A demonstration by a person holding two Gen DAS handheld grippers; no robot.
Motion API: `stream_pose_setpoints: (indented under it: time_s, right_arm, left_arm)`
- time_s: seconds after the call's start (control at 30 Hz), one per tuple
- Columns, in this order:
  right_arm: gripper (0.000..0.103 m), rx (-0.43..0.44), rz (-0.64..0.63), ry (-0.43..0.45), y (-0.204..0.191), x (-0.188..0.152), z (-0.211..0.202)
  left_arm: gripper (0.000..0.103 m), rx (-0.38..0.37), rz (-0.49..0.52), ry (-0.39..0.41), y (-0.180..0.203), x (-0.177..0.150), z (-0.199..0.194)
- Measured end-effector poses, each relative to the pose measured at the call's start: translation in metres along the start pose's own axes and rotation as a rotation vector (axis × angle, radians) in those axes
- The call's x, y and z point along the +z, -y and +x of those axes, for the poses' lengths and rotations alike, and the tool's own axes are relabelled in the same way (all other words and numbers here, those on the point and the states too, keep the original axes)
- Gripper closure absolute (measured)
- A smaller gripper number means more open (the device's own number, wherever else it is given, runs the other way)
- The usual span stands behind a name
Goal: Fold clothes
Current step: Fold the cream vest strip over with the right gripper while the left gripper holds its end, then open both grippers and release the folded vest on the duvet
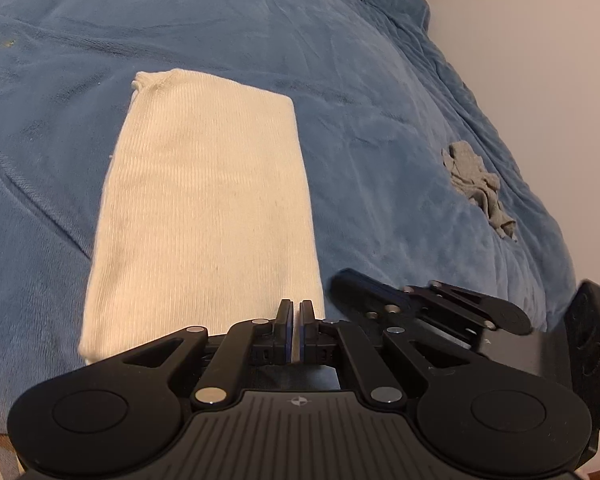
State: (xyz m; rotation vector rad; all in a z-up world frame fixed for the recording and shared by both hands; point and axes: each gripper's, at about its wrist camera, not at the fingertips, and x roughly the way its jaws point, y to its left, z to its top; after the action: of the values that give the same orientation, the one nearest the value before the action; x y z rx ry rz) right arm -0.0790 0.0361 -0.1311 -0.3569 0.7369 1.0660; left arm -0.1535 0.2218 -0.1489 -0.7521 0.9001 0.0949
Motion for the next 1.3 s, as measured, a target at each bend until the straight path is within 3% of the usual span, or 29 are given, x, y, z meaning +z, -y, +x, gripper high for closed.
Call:
stream_pose_setpoints:
  time_s: [0.1,0.23,0.47,0.63,0.77,1.0,1.17,1.3]
  right_arm:
    - [0.101,0.015,-0.057,-0.024,-0.025,-0.016,-0.010]
    - [0.102,0.112,-0.085,-0.054,-0.039,-0.030,-0.028]
    - [0.100,-0.030,-0.012,0.042,0.007,0.005,-0.008]
    - [0.100,-0.059,0.009,0.080,0.030,0.032,0.039]
    - [0.101,-0.026,0.001,0.071,0.026,0.033,0.051]
    - [0.101,0.023,-0.074,0.010,-0.006,-0.004,0.022]
    - [0.100,0.064,-0.070,0.000,-0.019,-0.021,-0.003]
    - [0.100,0.007,-0.034,0.031,-0.018,-0.017,-0.015]
  left_arm:
    - [0.102,0.008,0.008,-0.005,0.000,-0.004,-0.002]
    - [0.102,-0.003,0.010,-0.025,-0.002,-0.010,-0.004]
    - [0.102,-0.001,0.016,0.034,0.003,0.008,-0.011]
    - [0.102,0.040,0.024,0.085,0.004,0.036,0.010]
    - [0.102,0.045,0.012,0.081,0.002,0.046,0.025]
    - [0.102,0.015,0.015,0.066,-0.001,0.033,0.020]
    - [0.101,0.001,0.036,0.032,0.001,0.006,0.008]
    - [0.102,0.000,0.057,0.019,-0.002,-0.015,-0.007]
